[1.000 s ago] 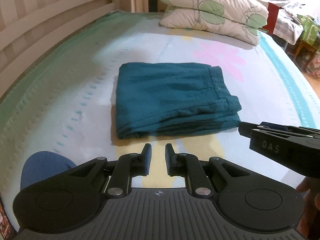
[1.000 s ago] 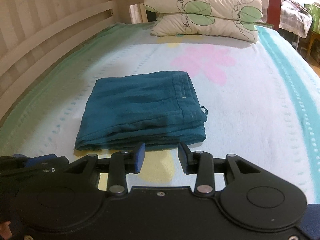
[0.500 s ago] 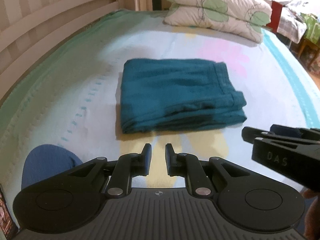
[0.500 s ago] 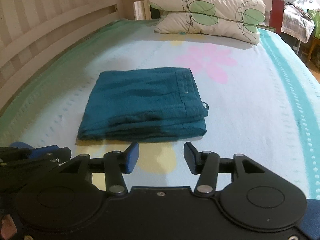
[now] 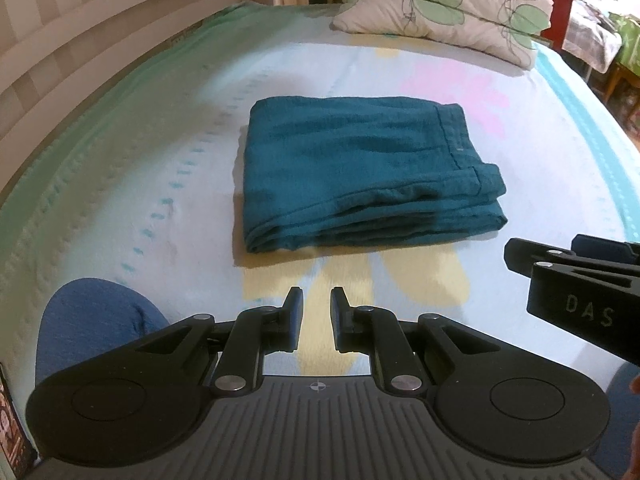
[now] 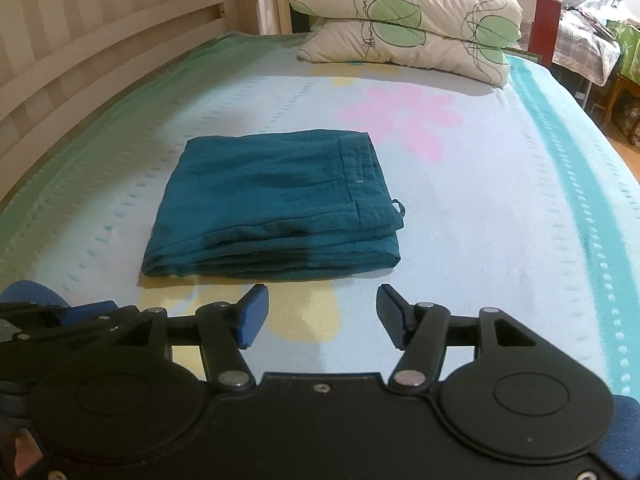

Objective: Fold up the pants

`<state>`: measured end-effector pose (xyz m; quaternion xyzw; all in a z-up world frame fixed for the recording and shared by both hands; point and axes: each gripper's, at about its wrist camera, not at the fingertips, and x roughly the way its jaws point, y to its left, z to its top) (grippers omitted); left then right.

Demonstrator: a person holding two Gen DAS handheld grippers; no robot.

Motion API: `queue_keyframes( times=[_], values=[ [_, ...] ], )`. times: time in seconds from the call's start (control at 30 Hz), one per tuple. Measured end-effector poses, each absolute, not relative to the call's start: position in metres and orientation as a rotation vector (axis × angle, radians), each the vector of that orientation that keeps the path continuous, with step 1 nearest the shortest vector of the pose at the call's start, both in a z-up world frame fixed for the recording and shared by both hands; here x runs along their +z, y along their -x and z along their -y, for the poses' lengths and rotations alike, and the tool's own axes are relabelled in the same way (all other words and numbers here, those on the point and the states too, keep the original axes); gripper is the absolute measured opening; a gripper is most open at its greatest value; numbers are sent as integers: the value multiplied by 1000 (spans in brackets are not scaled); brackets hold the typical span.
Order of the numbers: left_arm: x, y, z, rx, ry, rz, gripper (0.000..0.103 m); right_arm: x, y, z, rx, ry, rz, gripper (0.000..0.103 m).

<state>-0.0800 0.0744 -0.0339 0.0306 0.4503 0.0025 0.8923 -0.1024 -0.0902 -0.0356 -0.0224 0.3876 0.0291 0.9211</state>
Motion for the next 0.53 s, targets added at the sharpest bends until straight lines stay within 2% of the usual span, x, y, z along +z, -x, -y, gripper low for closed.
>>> queue_keyframes(
  times=[0.53],
  values=[
    [-40, 79, -76, 9, -84, -943, 15, -36, 101, 90, 61, 47, -804, 64]
  ],
)
